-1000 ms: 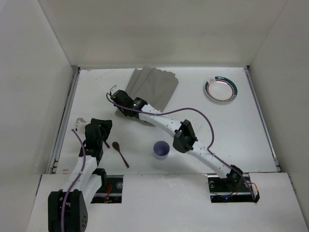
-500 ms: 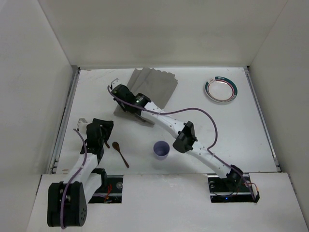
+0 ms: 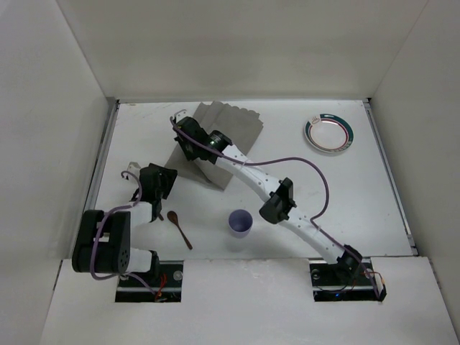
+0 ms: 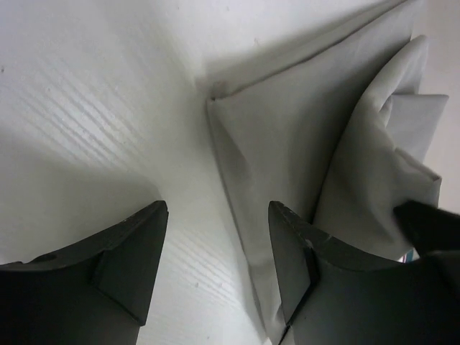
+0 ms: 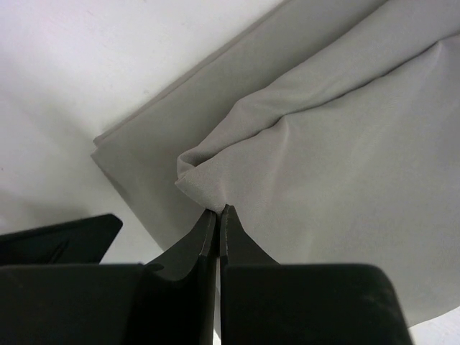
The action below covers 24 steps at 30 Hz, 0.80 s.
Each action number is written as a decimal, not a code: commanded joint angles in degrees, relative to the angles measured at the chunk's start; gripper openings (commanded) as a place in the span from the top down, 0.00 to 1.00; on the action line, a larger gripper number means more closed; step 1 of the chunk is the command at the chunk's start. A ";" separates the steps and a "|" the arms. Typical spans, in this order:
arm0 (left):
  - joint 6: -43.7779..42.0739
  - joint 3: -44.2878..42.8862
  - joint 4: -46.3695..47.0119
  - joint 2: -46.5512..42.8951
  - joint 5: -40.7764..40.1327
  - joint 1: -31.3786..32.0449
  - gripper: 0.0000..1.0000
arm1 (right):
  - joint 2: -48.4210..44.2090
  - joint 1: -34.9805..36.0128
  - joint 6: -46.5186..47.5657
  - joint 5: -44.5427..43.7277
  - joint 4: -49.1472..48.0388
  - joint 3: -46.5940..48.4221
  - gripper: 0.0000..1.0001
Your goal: Set the dinner table for one person
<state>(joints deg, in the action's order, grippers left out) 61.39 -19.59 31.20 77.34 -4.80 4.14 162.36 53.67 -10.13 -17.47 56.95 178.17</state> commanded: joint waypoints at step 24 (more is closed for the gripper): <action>0.67 -2.12 -2.63 -1.57 -11.02 4.15 0.95 | -76.28 -20.21 -27.72 3.59 -57.70 -108.23 0.99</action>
<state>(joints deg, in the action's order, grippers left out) 61.80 -22.74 28.99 78.87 -11.79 6.52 96.23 37.19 -27.46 -11.11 15.81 80.84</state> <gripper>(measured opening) 0.050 0.046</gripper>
